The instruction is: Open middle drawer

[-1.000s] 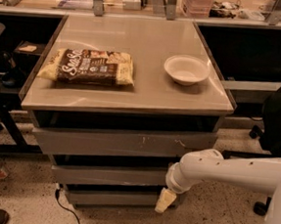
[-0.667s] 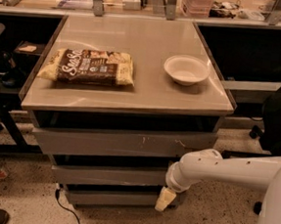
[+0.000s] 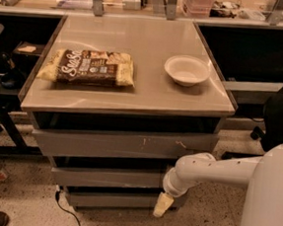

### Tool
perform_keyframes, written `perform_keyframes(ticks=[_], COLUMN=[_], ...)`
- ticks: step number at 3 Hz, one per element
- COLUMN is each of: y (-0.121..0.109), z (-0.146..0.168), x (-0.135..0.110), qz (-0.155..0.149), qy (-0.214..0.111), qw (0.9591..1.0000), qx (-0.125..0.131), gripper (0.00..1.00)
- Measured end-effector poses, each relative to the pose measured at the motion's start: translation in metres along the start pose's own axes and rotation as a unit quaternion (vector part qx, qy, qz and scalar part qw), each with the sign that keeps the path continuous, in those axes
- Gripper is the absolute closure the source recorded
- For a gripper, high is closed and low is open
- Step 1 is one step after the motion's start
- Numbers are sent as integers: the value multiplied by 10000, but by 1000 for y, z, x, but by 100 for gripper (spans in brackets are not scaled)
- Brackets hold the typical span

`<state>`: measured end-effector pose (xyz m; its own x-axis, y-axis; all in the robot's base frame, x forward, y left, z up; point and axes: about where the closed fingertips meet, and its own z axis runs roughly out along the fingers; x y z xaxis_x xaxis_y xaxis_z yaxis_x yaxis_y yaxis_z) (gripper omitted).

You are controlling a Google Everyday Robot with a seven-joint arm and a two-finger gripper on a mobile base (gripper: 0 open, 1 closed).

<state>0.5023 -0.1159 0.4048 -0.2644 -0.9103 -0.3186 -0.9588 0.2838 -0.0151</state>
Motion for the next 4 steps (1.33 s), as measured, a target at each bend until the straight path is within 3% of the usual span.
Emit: perform_keyframes(ticks=[1, 2, 3, 4], y=[0, 12, 33, 74], z=[-2, -9, -24, -49], x=[-1, 8, 17, 47], qz=[0, 107, 295, 683], qy=[0, 61, 100, 266], qw=[10000, 9998, 9989, 9952], qx=[0, -158, -347, -648], gripper=[0, 0, 0, 0])
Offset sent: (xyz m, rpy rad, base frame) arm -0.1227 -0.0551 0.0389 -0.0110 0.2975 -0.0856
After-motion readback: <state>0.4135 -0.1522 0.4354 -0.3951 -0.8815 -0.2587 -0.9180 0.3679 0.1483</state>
